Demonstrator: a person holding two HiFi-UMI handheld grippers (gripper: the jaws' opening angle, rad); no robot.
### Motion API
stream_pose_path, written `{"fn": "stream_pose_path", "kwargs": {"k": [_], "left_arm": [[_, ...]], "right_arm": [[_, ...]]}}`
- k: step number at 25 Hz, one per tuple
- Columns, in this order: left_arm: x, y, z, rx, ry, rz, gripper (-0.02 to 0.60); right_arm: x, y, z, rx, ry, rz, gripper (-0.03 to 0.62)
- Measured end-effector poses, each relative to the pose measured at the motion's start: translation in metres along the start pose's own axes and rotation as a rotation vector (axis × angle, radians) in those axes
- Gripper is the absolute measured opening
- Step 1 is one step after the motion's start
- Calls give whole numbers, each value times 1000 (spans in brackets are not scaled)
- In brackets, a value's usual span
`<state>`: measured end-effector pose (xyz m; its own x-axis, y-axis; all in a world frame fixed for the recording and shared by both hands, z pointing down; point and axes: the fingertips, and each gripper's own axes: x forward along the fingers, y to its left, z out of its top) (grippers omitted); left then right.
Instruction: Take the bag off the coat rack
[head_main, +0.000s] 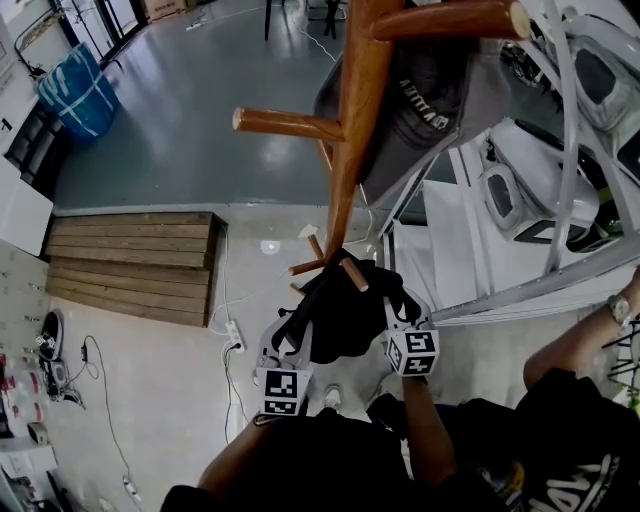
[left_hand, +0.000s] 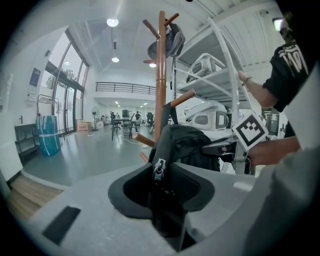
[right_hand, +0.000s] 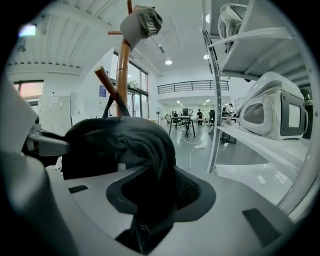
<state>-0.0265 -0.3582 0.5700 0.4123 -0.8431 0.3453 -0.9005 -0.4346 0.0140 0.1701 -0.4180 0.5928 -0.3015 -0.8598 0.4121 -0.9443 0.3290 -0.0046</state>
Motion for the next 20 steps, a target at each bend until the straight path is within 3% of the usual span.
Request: {"fn": "stream_pose_path", "kwargs": {"k": [8,20], "left_arm": [[-4,1,2,-34,-9,-22,89],[-22,-7,25,-41,-78,-27,83]], "right_arm": [[-9,5,0,47,-3,9,84],[-31,11,15,52,-42,24,66]]}}
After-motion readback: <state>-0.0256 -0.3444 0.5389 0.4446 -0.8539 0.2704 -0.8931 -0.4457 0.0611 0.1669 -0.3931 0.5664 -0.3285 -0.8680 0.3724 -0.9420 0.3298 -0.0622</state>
